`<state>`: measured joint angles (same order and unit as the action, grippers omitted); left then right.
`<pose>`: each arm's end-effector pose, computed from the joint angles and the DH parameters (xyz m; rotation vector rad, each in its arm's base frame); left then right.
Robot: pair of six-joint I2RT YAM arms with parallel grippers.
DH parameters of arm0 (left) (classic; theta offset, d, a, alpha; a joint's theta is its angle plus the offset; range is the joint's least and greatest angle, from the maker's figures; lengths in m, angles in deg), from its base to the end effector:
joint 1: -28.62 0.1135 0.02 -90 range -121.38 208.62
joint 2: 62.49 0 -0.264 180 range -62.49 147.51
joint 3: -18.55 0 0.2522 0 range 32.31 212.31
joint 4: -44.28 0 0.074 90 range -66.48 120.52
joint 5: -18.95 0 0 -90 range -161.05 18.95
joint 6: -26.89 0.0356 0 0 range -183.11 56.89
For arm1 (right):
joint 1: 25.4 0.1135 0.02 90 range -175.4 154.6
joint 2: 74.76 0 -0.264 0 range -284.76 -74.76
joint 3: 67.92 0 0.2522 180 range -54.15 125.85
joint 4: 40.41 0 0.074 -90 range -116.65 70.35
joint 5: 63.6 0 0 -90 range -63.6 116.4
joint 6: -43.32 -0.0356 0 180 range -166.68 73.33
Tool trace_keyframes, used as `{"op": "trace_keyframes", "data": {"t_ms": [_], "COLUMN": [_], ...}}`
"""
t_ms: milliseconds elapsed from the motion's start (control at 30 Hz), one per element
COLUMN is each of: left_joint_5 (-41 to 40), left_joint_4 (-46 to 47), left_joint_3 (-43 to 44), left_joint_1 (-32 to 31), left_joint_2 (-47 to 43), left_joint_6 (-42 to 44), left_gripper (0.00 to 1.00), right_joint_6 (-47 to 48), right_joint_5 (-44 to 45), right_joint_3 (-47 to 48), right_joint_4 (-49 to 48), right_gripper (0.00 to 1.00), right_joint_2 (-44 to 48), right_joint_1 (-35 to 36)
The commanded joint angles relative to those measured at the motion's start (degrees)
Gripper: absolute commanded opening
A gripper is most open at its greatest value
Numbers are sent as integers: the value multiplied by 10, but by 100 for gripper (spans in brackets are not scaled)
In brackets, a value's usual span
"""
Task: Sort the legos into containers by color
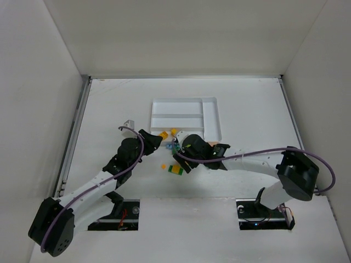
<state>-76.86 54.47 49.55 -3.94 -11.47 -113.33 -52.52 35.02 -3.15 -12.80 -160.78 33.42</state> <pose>0.1694 -0.1039 0.2137 -0.3604 1.8075 -0.9546 0.1643 0.2612 0.2032 -1.0255 2.2123 0.3340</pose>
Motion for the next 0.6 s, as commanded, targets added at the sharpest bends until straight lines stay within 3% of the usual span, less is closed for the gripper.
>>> {"op": "trace_keyframes", "data": {"t_ms": [0, 100, 333, 567], "left_joint_5": [34, 36, 51, 55], "left_joint_4": [12, 11, 5, 0], "left_joint_3": [-14, -20, -29, -16], "left_joint_1": [11, 18, 37, 40], "left_joint_2": [-14, -21, -42, -47], "left_joint_6": [-3, -8, -11, -15], "left_gripper": [36, 36, 36, 42], "right_joint_6": [29, 36, 24, -6], "right_joint_5": [10, 6, -14, -3], "right_joint_3": [44, 59, 61, 24], "right_joint_4": [-1, 0, -5, -30], "right_gripper": [74, 72, 52, 30], "right_joint_2": [-27, -49, -64, 1], "right_joint_1": [-4, -7, -24, -49]}}
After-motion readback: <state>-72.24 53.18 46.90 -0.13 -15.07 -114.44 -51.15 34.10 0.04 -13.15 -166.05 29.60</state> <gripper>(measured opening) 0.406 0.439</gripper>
